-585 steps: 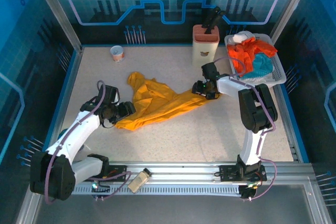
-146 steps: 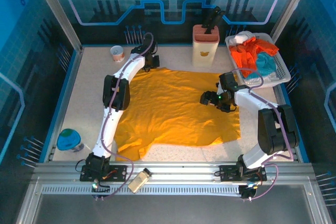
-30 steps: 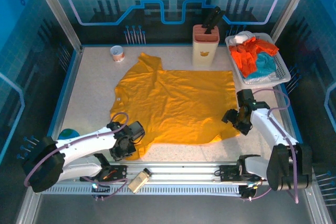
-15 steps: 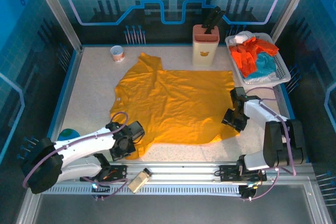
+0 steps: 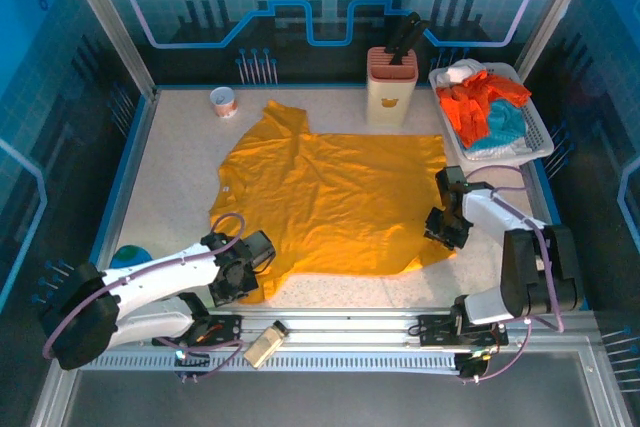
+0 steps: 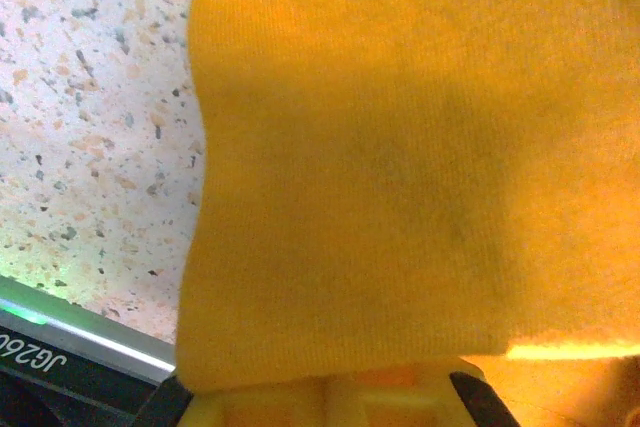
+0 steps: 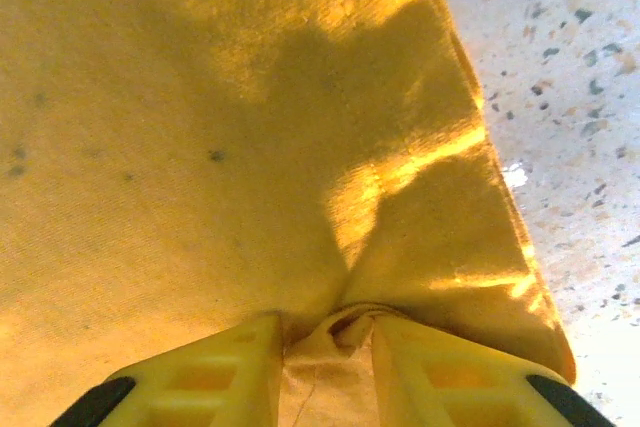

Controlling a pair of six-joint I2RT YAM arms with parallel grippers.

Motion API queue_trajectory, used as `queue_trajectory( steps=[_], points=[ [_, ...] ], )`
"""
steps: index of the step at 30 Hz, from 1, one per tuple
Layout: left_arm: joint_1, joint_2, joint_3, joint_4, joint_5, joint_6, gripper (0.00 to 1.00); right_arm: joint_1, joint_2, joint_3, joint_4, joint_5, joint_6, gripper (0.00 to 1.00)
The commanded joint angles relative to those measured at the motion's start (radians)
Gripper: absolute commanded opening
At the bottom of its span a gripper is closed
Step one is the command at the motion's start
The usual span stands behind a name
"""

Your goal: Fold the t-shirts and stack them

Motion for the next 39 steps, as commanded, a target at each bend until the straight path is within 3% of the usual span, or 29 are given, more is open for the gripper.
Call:
queue_trajectory(
  steps=[1,5,11,14,21,25,28,32,39],
  points=[
    [0.008,0.007,-0.026,0.094,-0.049,0.01,0.0,0.016,-0.042,-0.014,-0.035,0.03,0.011,0.26],
    [0.007,0.006,-0.028,0.096,-0.046,0.01,0.0,0.016,-0.049,-0.016,-0.035,0.026,0.006,0.14],
    [0.007,0.004,-0.024,0.09,-0.046,0.017,0.0,0.015,-0.049,-0.025,-0.026,0.01,0.007,0.08],
    [0.008,-0.005,-0.025,0.086,-0.049,0.016,0.0,0.014,-0.06,-0.03,-0.031,0.013,0.007,0.0],
    [0.022,-0.08,0.049,0.061,-0.043,0.069,0.0,0.011,-0.157,-0.01,-0.025,-0.024,-0.019,0.0],
    [0.082,-0.174,0.138,0.012,-0.06,0.131,0.0,0.009,-0.234,0.035,-0.016,-0.058,-0.07,0.0],
    [0.192,-0.22,0.226,0.015,-0.027,0.227,0.0,0.008,-0.275,0.087,-0.002,-0.084,-0.096,0.0],
    [0.328,-0.159,0.388,0.061,0.031,0.394,0.0,0.007,-0.275,0.221,-0.046,-0.019,-0.097,0.0],
    [0.403,0.105,0.875,0.032,0.014,0.661,0.0,0.006,-0.266,0.475,-0.03,-0.01,-0.144,0.0]
  ],
)
